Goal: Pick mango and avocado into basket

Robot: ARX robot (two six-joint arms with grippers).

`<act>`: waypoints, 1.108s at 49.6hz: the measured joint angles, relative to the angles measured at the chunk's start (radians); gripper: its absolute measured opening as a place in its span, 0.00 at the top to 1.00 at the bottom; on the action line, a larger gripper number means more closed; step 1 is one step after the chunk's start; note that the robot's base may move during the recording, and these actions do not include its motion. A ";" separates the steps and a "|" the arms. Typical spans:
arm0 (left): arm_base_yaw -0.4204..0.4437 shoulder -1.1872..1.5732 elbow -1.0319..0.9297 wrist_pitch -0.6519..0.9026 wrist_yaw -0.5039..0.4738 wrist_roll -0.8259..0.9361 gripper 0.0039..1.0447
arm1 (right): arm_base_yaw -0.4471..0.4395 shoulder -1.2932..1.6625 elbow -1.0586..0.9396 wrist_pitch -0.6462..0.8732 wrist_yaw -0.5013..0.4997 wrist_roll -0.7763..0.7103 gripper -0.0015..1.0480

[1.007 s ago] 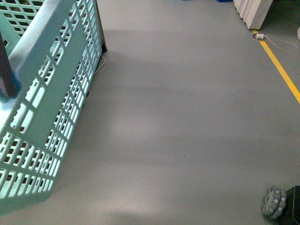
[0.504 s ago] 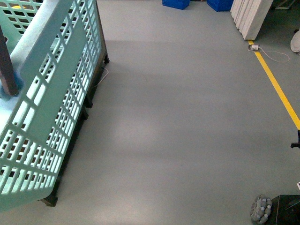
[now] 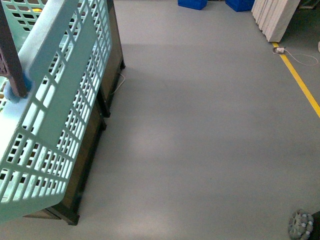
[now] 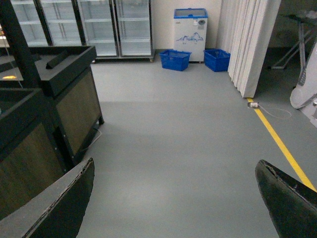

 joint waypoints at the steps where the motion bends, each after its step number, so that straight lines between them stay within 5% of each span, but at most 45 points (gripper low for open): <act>1: 0.000 0.000 0.000 0.000 0.000 0.002 0.83 | 0.000 0.000 0.000 0.000 -0.001 0.000 0.08; 55: 0.002 0.002 -0.002 -0.001 0.000 0.003 0.83 | 0.000 -0.001 0.000 0.000 -0.002 0.000 0.08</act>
